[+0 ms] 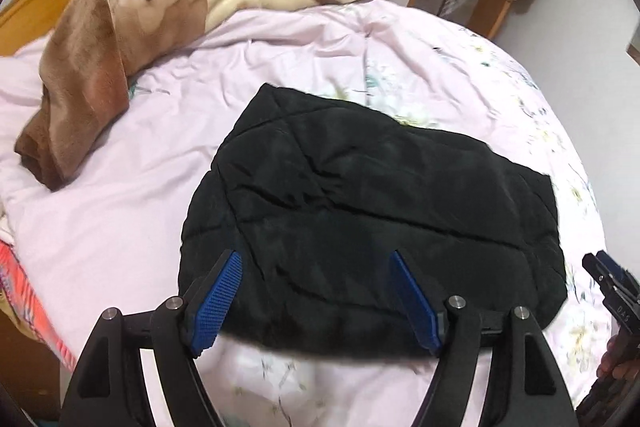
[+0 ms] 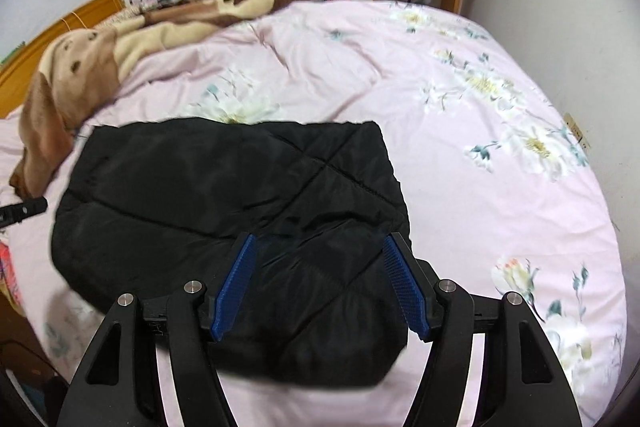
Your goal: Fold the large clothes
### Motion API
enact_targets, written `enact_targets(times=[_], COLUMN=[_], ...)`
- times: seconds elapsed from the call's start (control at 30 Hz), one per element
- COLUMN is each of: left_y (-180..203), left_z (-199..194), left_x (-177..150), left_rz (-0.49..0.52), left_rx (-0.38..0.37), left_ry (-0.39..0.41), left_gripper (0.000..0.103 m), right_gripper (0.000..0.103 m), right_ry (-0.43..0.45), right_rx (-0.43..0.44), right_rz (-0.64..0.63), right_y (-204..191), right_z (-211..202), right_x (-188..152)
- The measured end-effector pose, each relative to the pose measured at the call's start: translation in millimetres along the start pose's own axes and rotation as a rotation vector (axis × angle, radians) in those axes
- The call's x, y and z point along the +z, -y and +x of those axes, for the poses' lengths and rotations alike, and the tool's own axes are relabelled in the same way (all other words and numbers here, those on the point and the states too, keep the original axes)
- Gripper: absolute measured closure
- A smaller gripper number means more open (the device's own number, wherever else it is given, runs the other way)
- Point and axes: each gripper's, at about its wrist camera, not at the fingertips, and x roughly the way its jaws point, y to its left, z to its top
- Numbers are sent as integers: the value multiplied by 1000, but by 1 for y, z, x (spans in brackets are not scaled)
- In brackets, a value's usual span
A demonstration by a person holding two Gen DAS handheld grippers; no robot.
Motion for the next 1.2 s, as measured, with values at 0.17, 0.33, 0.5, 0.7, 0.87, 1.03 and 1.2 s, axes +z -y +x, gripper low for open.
enact_targets(times=[0.17,0.33,0.5,0.7,0.87,1.03,1.2], left_y=[22,39,48,56,61,69,68], left_z=[-41,-73,-101,-127,-138,-144,-145], left_x=[-34,-75,-109,-137,-153,-163,-165], left_rz=[38,61,57,93,101,123,109], left_rx=[27,41,41,69,39,41,30], left_ry=[49,90,154,200,230,257,259], left_gripper=[26,26,25,25,25,25,25], right_gripper=[33,33,33,33,33,33,33], right_ry=[24,57,103,149,150,160,166], right_rx=[-2,-7,-12,-27,-31,-11,-11], right_rz=[15,31,22,48,38,17,4], right_y=[-6,-18,-28,-31,-36,-46,-52], right_z=[-35,-71,-103,-129,-138,-147,-151], right_x=[-22,-50,-72,-96,-110,-119,-123])
